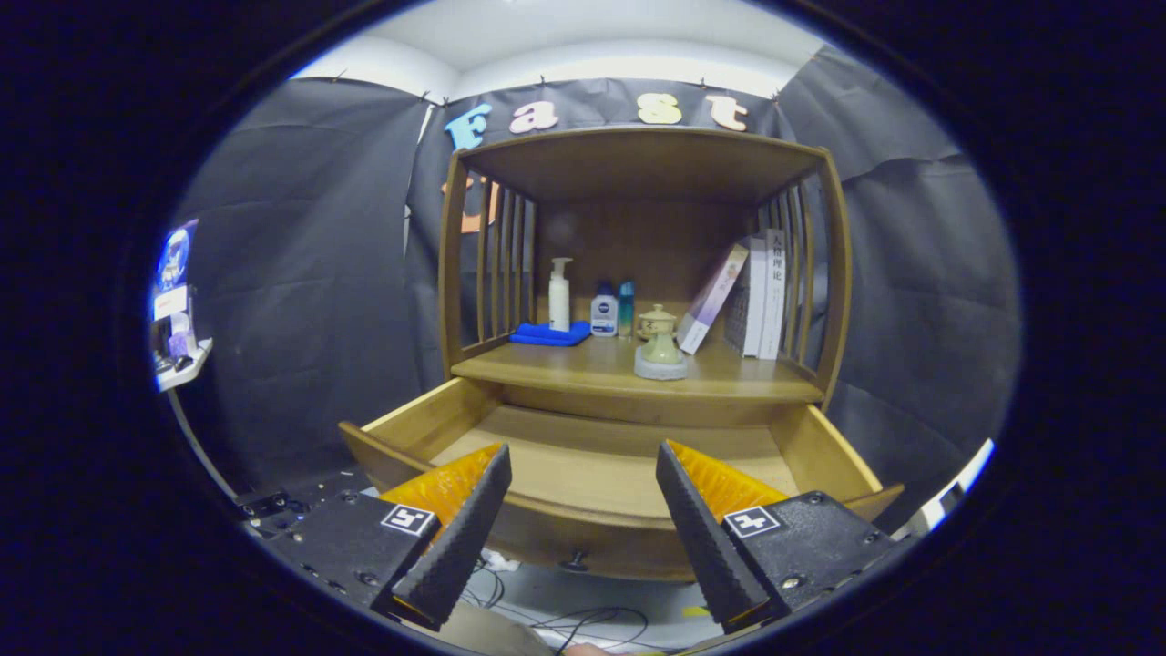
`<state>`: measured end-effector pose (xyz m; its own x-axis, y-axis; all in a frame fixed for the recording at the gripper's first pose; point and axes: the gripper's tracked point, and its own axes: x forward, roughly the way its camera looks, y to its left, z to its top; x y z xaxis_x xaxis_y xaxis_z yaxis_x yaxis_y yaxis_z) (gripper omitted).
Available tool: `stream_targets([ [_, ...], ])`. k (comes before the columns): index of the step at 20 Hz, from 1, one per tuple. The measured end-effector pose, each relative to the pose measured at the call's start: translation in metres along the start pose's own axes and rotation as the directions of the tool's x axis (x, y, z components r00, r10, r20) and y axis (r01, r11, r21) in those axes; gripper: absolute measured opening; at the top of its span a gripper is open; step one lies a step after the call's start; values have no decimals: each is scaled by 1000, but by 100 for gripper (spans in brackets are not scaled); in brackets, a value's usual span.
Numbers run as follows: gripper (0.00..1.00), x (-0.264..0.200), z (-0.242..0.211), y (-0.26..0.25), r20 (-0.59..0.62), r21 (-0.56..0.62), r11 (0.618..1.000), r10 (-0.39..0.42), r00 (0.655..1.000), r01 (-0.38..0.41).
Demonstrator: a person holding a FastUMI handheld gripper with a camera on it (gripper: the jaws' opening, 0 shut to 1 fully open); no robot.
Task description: Pull open the drawer, take out the items inside it, and place them on the countertop above the cabinet.
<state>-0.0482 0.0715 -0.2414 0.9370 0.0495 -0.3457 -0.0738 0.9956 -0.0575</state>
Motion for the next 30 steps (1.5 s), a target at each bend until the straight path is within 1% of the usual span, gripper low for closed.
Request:
stream_targets([
  [1,100,-3,-8,0,3,1,1000,-4,1000,4],
  [3,100,-7,-30,-8,-16,13,999,-52,999,53],
  [6,100,-8,-58,-9,-45,10,997,-72,996,72],
  [9,100,-1,-76,-13,-81,-9,995,-102,992,101],
  [13,100,12,-100,-20,-151,-11,986,-164,975,165],
  [16,100,19,-104,-16,-165,25,986,-160,973,167],
  [19,100,21,-107,-17,-158,12,977,-207,966,211],
  [23,100,24,-108,-17,-154,-25,958,-284,946,284],
  [25,100,25,-109,-18,-159,-54,952,-305,939,300],
  [27,100,28,-108,-20,-161,-55,951,-309,937,304],
  [30,100,35,-106,-21,-166,-28,957,-289,943,288],
])
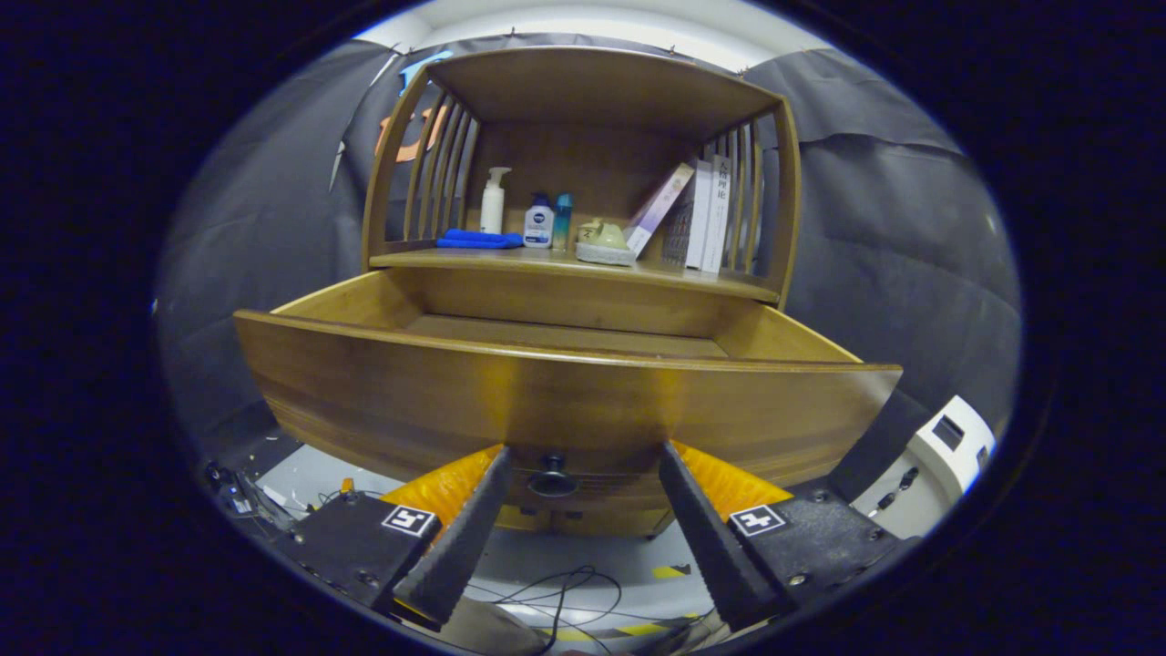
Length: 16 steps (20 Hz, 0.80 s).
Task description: Pull open the drawer, take out the items inside it, and place them on the countertop above the cabinet.
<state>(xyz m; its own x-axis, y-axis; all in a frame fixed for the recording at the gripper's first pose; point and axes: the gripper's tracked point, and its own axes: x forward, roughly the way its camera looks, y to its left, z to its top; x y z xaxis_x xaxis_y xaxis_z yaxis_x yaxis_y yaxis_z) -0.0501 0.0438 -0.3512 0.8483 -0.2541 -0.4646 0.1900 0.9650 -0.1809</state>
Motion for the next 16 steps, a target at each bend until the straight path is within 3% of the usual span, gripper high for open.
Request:
stream_targets([
  [5,100,10,5,0,-10,55,998,37,999,-36],
  [16,100,43,24,2,-14,44,998,44,999,-43],
])
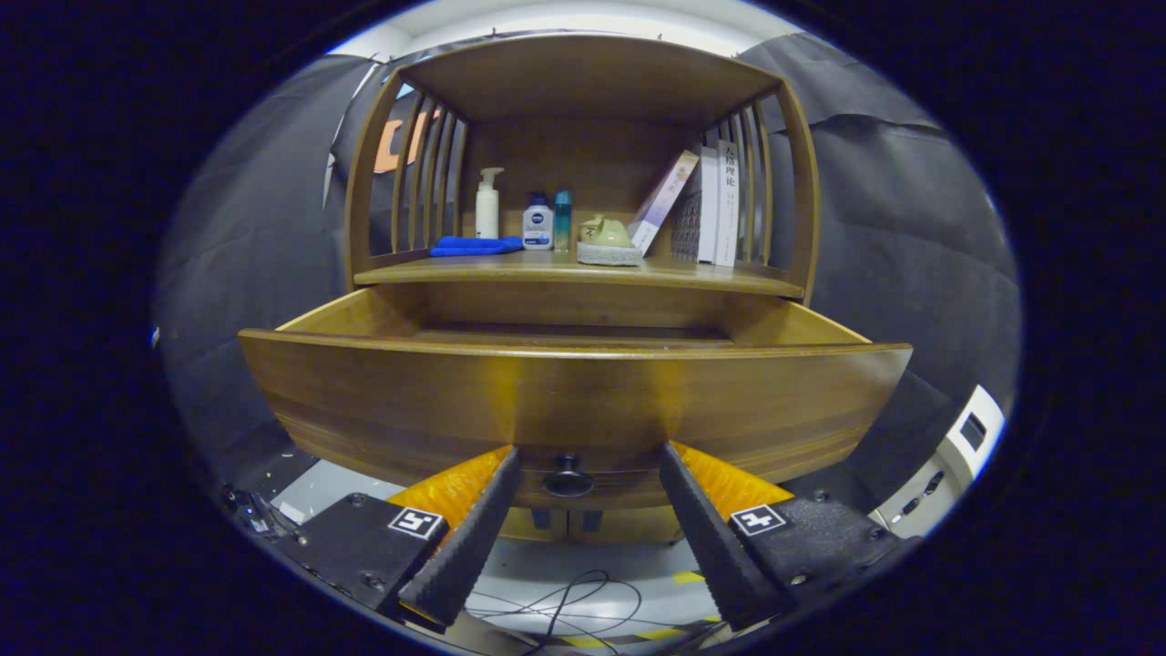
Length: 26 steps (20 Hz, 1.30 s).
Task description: Pull open the drawer, take out the items inside it, and place them on the countertop above the cabinet.
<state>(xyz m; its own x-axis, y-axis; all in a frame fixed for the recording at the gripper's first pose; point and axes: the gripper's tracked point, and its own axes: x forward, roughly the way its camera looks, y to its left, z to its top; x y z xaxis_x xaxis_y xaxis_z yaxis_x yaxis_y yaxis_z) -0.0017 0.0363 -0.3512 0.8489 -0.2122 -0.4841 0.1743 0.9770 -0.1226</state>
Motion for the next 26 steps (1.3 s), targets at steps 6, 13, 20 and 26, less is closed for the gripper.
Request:
stream_targets([
  [6,100,36,23,2,-11,25,1000,7,1000,-7],
  [13,100,78,38,3,-11,4,1000,-2,1000,2],
  [20,100,109,50,3,-15,-11,1000,-9,1000,9],
  [26,100,128,57,3,-16,-28,999,-19,1000,18],
])
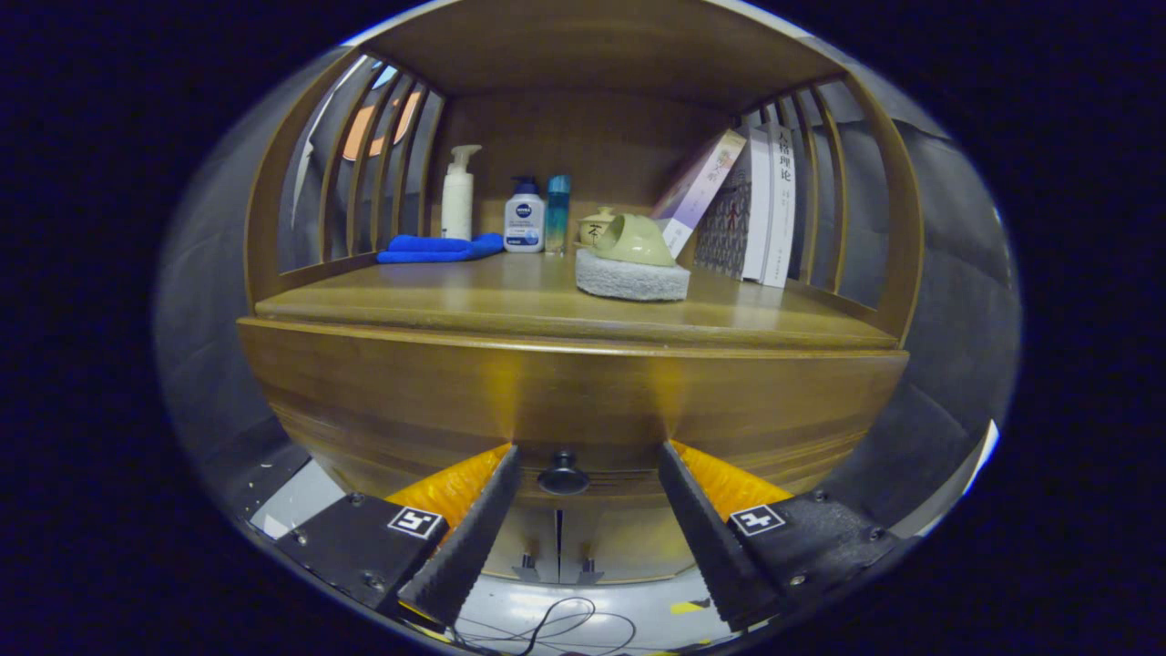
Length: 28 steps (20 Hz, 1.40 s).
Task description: Pull open the drawer, take out the items inside it, and place them on the countertop above the cabinet.
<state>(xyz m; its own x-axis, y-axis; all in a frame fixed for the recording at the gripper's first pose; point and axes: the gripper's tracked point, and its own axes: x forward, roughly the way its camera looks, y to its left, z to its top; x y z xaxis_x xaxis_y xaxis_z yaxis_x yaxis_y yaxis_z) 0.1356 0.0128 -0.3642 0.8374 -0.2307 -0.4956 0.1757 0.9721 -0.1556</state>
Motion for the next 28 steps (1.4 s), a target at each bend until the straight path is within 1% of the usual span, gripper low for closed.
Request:
stream_targets([
  [4,99,3,1,0,-10,-21,1000,-24,1000,24],
  [6,99,3,-1,0,-26,-37,999,-25,999,24],
  [8,99,0,1,0,-34,-45,999,14,999,-16],
  [11,99,-17,20,-14,6,-41,999,27,1000,-27],
  [13,99,-35,39,-21,47,-54,998,42,998,-39],
  [15,99,-64,58,-23,95,-67,997,52,994,-46],
  [19,99,-114,93,-22,165,-59,994,104,981,-95],
  [24,99,-173,142,-34,259,-40,990,141,956,-135],
  [28,99,-218,175,-52,316,-21,988,153,936,-154],
])
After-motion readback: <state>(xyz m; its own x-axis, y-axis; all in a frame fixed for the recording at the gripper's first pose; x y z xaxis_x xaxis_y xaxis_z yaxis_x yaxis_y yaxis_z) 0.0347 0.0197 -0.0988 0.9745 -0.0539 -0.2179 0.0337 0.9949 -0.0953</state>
